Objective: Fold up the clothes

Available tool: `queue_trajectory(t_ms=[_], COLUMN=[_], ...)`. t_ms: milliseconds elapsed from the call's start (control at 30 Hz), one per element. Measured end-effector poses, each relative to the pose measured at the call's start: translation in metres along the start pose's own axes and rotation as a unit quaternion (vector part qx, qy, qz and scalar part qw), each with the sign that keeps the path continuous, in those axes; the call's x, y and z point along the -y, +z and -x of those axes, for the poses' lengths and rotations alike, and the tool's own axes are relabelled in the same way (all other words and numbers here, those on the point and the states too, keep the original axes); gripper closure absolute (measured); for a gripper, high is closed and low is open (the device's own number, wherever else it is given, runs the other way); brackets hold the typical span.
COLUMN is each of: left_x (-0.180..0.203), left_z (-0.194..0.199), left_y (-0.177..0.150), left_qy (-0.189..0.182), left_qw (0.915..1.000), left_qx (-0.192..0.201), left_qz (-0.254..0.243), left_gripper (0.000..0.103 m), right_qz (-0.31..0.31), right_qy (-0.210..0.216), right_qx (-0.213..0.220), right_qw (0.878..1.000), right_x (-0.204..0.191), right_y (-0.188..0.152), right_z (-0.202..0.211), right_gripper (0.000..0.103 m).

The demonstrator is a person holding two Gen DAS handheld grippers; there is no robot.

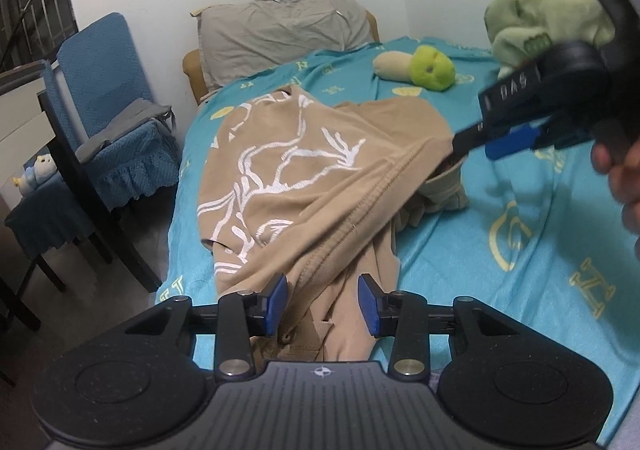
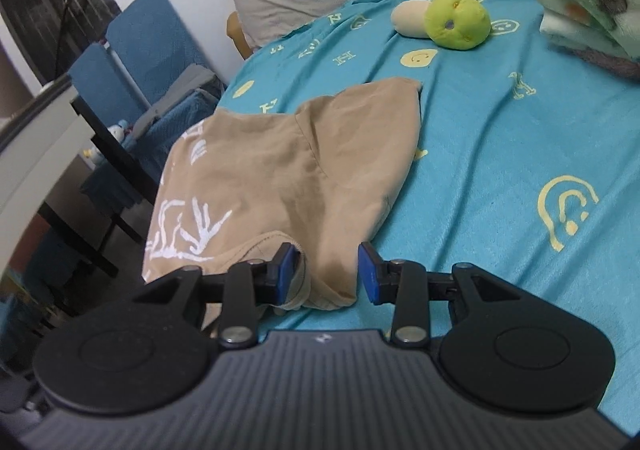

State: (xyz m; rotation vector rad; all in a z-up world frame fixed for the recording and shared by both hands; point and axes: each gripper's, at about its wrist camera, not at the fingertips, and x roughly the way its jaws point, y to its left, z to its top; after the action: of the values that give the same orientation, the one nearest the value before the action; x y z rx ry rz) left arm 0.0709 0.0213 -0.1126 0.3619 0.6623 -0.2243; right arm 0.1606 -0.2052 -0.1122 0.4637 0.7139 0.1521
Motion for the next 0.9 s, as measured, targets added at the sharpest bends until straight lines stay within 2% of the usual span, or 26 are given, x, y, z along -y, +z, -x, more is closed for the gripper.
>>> queue_trajectory(t_ms=[167, 300, 333, 367, 433, 500, 567, 700, 833, 900], left_x=[0.012, 0.010, 0.007, 0.003, -0.003, -0.009, -0.018, -0.039, -0.060, -0.065], left_z=[-0.022, -0.034, -0.036, -0.037, -0.037, -0.031, -0.018, 0.015, 0.044, 0.048], left_y=[0.002, 0.010, 0.012, 0.014, 0.015, 0.018, 0.023, 0.030, 0.031, 0.029], left_qy=[0.047, 0.064, 0.055, 0.046, 0.029, 0.016, -0.003, -0.055, -0.115, -0.129], left_qw=[0.9985, 0.9971, 0.9977, 0.9981, 0.9985, 0.9979, 0.9954, 0.9818, 0.9580, 0.9517], left_qx=[0.008, 0.036, 0.038, 0.040, 0.042, 0.052, 0.069, 0.112, 0.139, 0.141], left_qz=[-0.027, -0.020, -0.008, 0.003, 0.021, 0.035, 0.066, 0.143, 0.223, 0.240], left_gripper=[0.057, 0.058, 0.061, 0.072, 0.085, 0.091, 0.093, 0.094, 0.094, 0.094], right_qz=[-0.021, 0.011, 0.017, 0.020, 0.021, 0.021, 0.023, 0.038, 0.099, 0.145], right_qy=[0.038, 0.052, 0.053, 0.053, 0.052, 0.051, 0.051, 0.058, 0.066, 0.077], right_qx=[-0.017, -0.019, -0.019, -0.020, -0.024, -0.025, -0.024, -0.023, -0.019, -0.016], right_qw=[0.999, 0.998, 0.998, 0.998, 0.998, 0.998, 0.998, 0.997, 0.993, 0.986], right_x=[-0.004, -0.016, -0.018, -0.019, -0.019, -0.018, -0.019, -0.022, -0.040, -0.054], right_y=[-0.001, -0.004, -0.005, -0.006, -0.006, -0.006, -0.007, -0.009, -0.015, -0.021], right_z=[0.000, 0.001, 0.001, 0.000, -0.002, -0.004, -0.004, -0.003, 0.000, 0.003], right_gripper=[0.064, 0.064, 0.064, 0.064, 0.063, 0.063, 0.063, 0.062, 0.046, 0.044])
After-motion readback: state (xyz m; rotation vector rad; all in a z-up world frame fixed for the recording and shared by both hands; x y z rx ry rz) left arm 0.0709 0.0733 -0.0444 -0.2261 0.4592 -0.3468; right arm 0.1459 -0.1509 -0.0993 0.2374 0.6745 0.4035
